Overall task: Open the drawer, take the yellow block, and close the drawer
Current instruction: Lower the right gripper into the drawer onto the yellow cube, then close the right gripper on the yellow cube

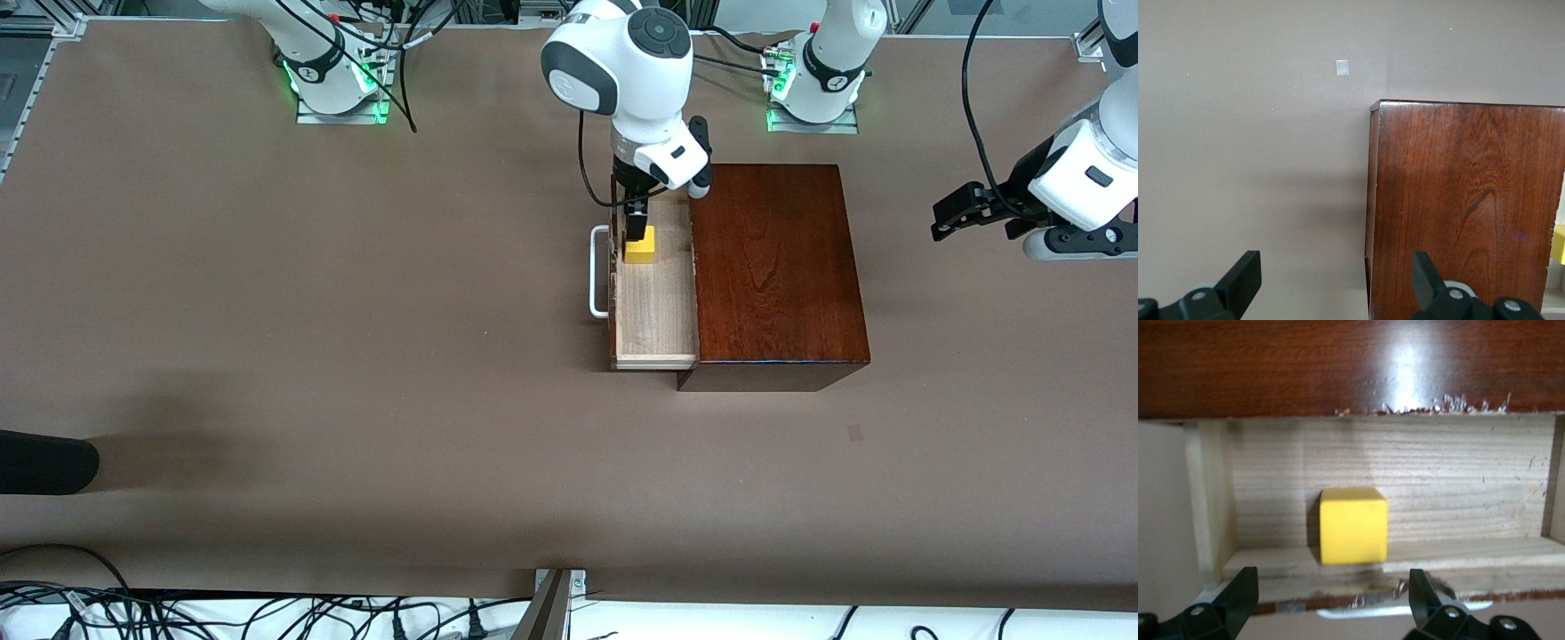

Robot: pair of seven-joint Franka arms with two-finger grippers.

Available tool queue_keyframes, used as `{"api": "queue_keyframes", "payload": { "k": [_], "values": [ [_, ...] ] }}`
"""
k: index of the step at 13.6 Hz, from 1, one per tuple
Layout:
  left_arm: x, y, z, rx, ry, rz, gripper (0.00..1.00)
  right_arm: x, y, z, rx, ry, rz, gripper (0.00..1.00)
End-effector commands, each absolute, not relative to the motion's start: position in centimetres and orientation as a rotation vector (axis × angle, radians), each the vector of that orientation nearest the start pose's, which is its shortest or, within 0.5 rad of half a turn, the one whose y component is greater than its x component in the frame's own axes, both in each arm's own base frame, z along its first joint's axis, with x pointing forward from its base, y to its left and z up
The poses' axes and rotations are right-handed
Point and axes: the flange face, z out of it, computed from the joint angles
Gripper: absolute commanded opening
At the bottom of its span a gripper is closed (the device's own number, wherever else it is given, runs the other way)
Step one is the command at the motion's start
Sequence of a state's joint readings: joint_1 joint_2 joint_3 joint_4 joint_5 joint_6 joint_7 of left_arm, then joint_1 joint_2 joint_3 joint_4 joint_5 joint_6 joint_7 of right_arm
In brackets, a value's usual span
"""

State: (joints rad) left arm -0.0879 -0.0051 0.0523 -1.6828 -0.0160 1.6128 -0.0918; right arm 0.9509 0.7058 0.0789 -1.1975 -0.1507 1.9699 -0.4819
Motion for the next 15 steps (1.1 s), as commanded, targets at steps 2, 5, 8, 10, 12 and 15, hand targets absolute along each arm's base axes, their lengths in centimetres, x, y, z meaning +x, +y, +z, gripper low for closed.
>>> {"api": "queue_keyframes", "payload": {
  "k": [2,5,8,10,12,15],
  "values": [
    [55.4,-2.3,58.4,-3.156,-0.063,0.081,1.0,41.8,64.6,35.0,-2.274,-2.259,-0.189,1.0],
    [55.4,-2.3,58.4,-3.156,-0.063,0.081,1.0,42.1,65.0,33.3,-2.27,-2.253,-0.209,1.0],
    [55.3,-2.4,58.3,-3.155,-0.06,0.084,1.0,42.1,64.9,32.7,-2.272,-2.255,-0.2,1.0],
    [55.4,-2.3,58.4,-3.156,-0.063,0.081,1.0,42.2,65.0,31.8,-2.271,-2.26,-0.189,0.98],
    [55.4,-2.3,58.3,-3.155,-0.063,0.084,1.0,42.1,65.0,31.5,-2.272,-2.264,-0.185,0.81],
    [55.4,-2.3,58.3,-3.155,-0.063,0.084,1.0,42.2,64.9,31.6,-2.273,-2.264,-0.182,0.41]
  ]
}}
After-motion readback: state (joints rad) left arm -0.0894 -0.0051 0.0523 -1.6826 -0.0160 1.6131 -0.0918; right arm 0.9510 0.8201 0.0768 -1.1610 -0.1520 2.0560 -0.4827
